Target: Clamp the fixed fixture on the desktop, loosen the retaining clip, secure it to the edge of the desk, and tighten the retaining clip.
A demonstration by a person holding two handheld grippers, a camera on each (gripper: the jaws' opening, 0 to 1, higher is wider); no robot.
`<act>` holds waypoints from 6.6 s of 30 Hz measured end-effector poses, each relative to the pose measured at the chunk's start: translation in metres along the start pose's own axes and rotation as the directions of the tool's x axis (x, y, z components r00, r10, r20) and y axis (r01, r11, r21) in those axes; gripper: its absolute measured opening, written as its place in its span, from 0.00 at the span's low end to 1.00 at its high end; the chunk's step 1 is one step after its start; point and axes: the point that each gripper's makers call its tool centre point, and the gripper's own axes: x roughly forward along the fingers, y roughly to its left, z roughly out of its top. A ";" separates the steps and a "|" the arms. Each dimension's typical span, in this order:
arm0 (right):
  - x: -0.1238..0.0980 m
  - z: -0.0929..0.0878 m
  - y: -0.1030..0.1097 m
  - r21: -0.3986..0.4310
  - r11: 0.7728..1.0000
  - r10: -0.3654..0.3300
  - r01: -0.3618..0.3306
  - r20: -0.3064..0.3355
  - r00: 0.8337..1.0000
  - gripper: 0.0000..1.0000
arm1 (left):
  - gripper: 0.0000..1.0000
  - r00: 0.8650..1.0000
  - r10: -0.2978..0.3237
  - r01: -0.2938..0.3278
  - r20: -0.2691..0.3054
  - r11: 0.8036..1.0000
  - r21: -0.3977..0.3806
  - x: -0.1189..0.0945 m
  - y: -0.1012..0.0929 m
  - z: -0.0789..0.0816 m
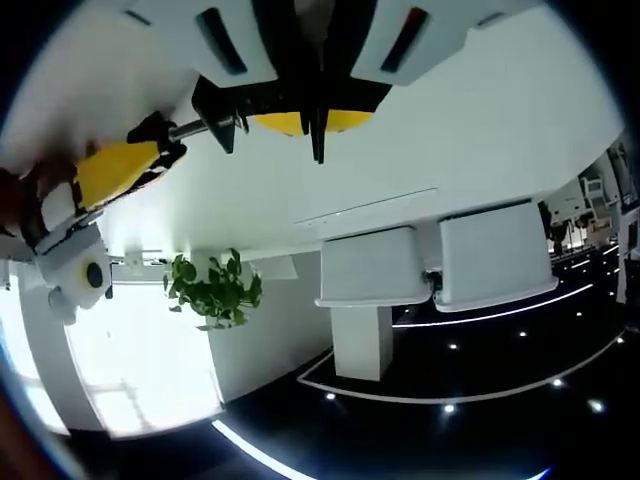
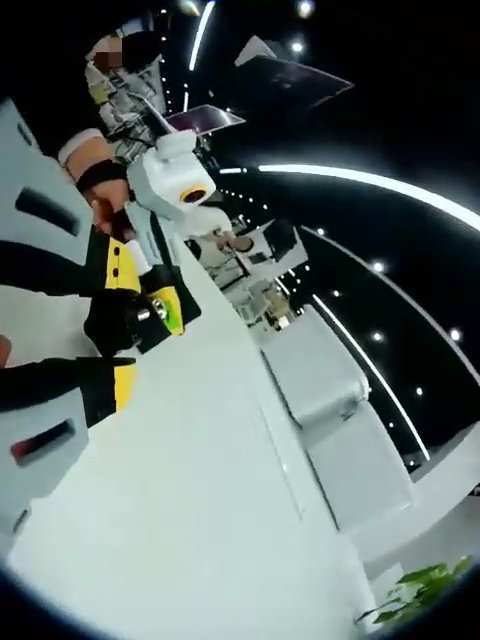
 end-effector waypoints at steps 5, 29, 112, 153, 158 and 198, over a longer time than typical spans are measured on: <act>0.003 0.004 -0.001 -0.105 0.994 -0.007 0.008 0.012 1.000 0.19 | 0.04 1.000 -0.002 0.002 0.004 1.000 -0.002 -0.001 -0.001 0.001; 0.003 0.004 0.019 -0.795 0.598 -0.059 0.103 0.084 0.995 0.19 | 0.04 1.000 0.002 -0.002 0.004 1.000 -0.006 -0.001 -0.001 0.000; 0.021 0.024 0.035 -0.978 0.041 -0.465 0.207 0.164 0.870 0.21 | 0.03 0.982 0.038 -0.059 0.183 0.992 0.110 -0.020 -0.002 0.054; 0.039 0.045 0.026 -0.936 -0.084 -0.474 0.341 0.339 0.813 0.00 | 0.07 0.963 0.127 -0.153 0.239 0.984 0.095 -0.018 0.006 0.064; 0.040 0.043 0.030 -0.935 -0.070 -0.460 0.348 0.340 0.820 0.00 | 0.08 0.957 0.131 -0.157 0.259 0.984 0.084 -0.019 0.009 0.068; -0.023 0.039 0.042 -0.895 0.072 -0.391 0.441 0.381 0.838 0.00 | 0.09 0.824 0.110 0.235 0.556 0.826 -0.512 -0.076 0.042 0.107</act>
